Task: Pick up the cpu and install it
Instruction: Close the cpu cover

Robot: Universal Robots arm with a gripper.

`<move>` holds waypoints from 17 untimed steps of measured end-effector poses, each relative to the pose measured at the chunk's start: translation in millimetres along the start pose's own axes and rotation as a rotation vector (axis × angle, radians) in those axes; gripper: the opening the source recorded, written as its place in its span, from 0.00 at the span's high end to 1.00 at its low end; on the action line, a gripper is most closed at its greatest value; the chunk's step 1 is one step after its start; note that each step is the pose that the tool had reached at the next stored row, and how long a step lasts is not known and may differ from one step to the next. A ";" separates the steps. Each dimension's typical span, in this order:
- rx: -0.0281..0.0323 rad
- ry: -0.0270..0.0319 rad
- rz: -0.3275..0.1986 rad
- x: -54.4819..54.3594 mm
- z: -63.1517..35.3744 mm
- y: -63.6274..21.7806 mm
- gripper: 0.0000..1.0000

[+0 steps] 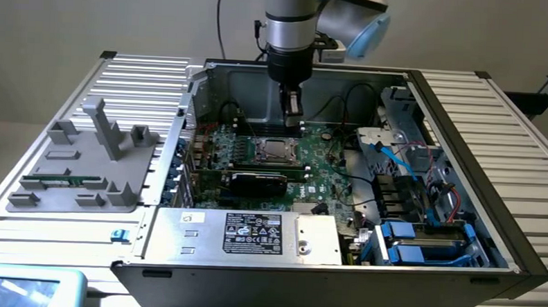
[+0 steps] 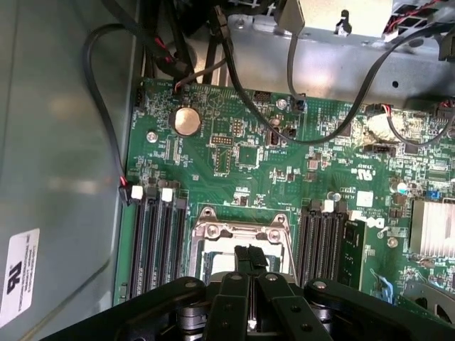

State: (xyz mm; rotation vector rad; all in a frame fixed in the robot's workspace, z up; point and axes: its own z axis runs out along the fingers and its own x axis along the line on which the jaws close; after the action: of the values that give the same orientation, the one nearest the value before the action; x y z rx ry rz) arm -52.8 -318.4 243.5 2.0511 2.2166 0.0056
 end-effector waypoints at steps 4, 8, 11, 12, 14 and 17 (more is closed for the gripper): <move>-0.0006 -0.0024 -0.004 1.0 0.0 -7.7 0.91; -0.0011 -0.0035 -0.011 1.3 -0.1 -9.4 0.91; -0.0012 -0.0033 -0.011 1.3 -0.1 -9.4 0.91; -0.0012 -0.0034 -0.011 1.3 -0.1 -9.5 0.91; -0.0012 -0.0033 -0.011 1.3 -0.1 -9.5 0.91; -0.0047 -0.0038 -0.011 1.5 1.0 -11.5 0.91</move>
State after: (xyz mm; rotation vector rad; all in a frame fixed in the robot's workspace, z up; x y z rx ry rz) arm -64.3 -317.9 241.4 2.0349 2.2233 0.0059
